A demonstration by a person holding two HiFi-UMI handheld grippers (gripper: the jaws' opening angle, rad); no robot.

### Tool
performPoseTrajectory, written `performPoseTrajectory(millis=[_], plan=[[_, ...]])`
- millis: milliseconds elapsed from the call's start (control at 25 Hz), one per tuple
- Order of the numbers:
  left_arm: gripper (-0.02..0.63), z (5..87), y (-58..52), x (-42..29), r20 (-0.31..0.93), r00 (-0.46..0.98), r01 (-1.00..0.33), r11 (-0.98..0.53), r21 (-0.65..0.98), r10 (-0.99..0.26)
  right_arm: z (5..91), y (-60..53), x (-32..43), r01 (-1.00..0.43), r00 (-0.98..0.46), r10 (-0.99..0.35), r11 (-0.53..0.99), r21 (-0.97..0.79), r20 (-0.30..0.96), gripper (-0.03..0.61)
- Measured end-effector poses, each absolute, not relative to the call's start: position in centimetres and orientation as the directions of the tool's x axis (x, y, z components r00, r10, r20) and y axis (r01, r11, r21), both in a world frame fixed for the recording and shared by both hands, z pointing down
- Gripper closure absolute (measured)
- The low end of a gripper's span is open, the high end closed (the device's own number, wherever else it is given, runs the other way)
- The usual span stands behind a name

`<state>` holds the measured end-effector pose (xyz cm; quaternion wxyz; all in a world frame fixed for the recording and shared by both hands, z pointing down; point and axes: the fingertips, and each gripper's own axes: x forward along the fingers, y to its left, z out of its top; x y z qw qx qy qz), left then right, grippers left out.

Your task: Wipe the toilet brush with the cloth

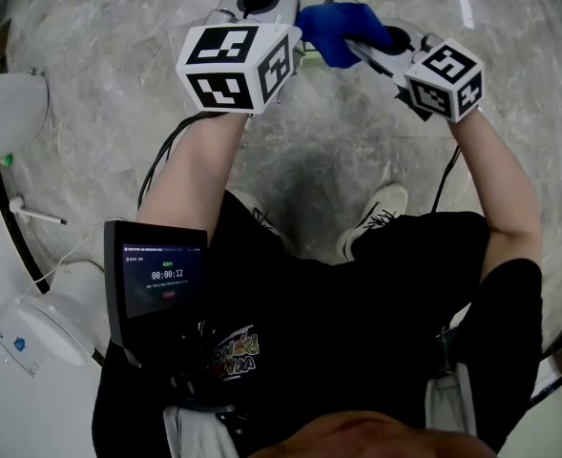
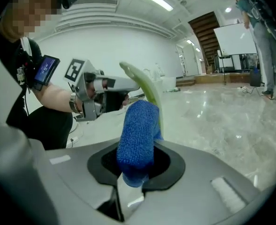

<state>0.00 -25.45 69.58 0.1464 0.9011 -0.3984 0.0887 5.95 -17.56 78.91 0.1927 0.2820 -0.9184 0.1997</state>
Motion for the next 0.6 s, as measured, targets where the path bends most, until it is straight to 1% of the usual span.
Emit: performPoseTrajectory(millis=[400, 520, 600], plan=[[0.604, 68.6, -26.2, -0.5, 0.247, 0.658, -0.753, -0.609, 0.251, -0.711, 67.9, -16.4, 4.4, -0.470, -0.875, -0.415, 0.850, -0.238, 0.249, 0.492], [0.604, 68.6, -26.2, -0.7, 0.250, 0.653, -0.757, -0.604, 0.250, -0.715, 67.7, -15.7, 3.9, -0.428, -0.895, -0.369, 0.868, -0.250, 0.249, 0.492], [0.604, 68.5, -26.4, -0.8, 0.249, 0.649, -0.760, -0.600, 0.249, -0.718, 68.5, -14.1, 2.9, -0.353, -0.920, -0.273, 0.887, -0.297, 0.280, 0.492]])
